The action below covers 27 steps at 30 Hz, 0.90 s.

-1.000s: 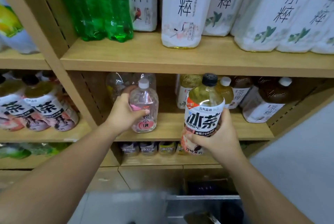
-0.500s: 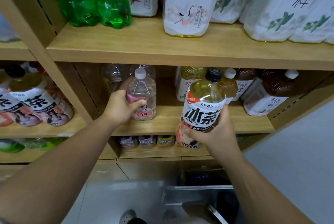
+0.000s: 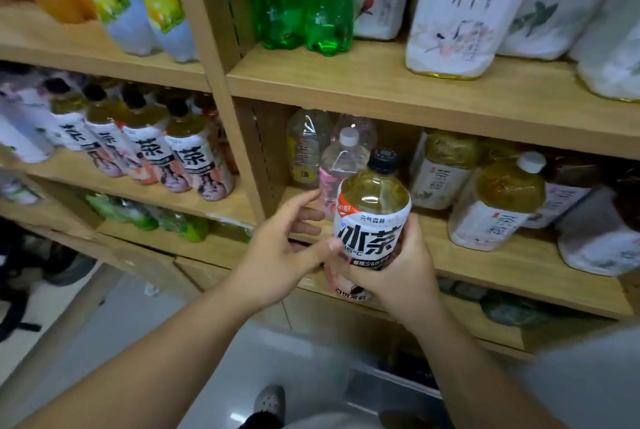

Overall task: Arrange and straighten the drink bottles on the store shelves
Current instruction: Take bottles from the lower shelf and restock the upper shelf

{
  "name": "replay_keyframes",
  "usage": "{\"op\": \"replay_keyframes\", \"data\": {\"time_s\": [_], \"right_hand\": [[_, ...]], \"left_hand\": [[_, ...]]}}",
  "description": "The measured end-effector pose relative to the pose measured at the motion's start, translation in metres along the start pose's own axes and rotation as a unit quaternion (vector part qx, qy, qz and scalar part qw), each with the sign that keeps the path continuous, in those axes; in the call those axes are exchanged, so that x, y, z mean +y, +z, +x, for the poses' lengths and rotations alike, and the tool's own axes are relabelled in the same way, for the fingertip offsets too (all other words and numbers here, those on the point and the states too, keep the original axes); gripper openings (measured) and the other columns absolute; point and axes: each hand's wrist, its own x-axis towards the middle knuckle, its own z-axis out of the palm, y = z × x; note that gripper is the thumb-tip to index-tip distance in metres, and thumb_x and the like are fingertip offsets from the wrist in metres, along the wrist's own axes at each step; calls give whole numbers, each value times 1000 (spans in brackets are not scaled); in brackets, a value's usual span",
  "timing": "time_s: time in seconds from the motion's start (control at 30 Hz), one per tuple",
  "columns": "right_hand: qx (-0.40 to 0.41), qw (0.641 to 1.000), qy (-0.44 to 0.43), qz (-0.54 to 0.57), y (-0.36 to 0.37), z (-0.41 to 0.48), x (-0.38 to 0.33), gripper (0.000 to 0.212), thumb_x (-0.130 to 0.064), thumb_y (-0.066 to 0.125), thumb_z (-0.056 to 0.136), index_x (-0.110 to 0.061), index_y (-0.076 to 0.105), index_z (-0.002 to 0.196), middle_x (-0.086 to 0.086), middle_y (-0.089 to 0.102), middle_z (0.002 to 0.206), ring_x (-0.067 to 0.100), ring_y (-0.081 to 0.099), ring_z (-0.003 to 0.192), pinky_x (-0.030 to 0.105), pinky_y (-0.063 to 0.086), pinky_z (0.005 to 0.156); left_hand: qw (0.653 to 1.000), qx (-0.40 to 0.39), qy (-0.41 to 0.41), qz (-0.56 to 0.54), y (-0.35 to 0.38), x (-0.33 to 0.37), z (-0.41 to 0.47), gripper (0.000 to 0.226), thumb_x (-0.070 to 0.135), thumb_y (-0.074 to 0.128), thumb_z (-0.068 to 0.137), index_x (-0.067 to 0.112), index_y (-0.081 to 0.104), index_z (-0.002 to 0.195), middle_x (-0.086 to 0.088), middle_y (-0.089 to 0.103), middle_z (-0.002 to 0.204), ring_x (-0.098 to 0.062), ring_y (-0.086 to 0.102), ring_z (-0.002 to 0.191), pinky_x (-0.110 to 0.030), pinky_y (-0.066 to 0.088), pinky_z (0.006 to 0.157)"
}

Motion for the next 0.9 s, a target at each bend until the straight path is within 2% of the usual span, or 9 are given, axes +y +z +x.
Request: {"op": "replay_keyframes", "data": {"time_s": [0.07,0.2,0.3,0.37,0.5,0.67,0.77,0.83,0.9], "right_hand": [[-36,999,-11,-1,20,-2,-7,95,-38,102,50,-42,45,125,-21,68,111,-7,65,101,18,57,74],[-94,995,-20,-7,64,-2,-19,97,-32,101,49,-45,45,127,-22,69,111,-2,68,100,30,62,80],[-104,994,-22,-16,97,2,-27,95,-36,100,48,-45,45,125,-24,69,110,-3,68,99,34,62,81],[-103,994,-22,-20,118,7,-33,92,-34,99,50,-45,45,123,-29,67,108,-5,67,96,29,61,79],[-77,996,-11,-32,169,18,-47,86,-35,99,51,-47,45,118,-27,69,103,-9,65,93,21,57,72],[-6,999,7,-50,238,28,-61,90,-39,96,51,-65,39,115,-21,69,111,-1,67,99,33,60,79],[37,997,15,-72,269,37,-68,91,-38,96,50,-69,34,108,-17,67,113,7,64,105,36,58,82],[70,995,18,-75,284,43,-70,95,-31,97,52,-63,34,116,-19,66,114,7,63,107,28,56,85],[102,992,30,-61,294,48,-71,94,-24,96,56,-50,40,126,-22,65,114,-5,62,104,9,49,79]], "left_hand": [[1000,12,3,-10,-13,6,-9,87,47,86,71,33,47,147,6,66,126,-15,66,112,-31,58,83],[999,46,4,-8,-44,9,-18,83,22,88,73,21,49,146,9,69,124,-9,65,114,-22,57,80],[999,48,3,7,-74,2,-19,75,12,85,78,24,50,143,12,69,123,-7,64,114,-19,55,83],[999,46,2,3,-95,-6,-18,73,6,83,81,28,49,142,16,69,122,-4,65,113,-18,55,84],[999,31,9,2,-142,-27,-6,76,7,81,84,29,45,147,16,65,129,-4,62,120,-20,53,92],[1000,-14,12,-8,-203,-52,20,76,5,81,84,43,44,139,21,66,127,3,62,118,-19,55,91],[999,-41,20,5,-228,-65,40,80,10,83,82,38,44,146,19,62,135,1,57,127,-34,53,104],[997,-67,27,15,-238,-68,53,86,12,85,81,31,40,153,17,60,138,1,56,128,-38,52,106],[994,-94,42,36,-244,-68,66,88,16,86,80,31,39,153,18,60,138,2,57,127,-37,52,107]]}}
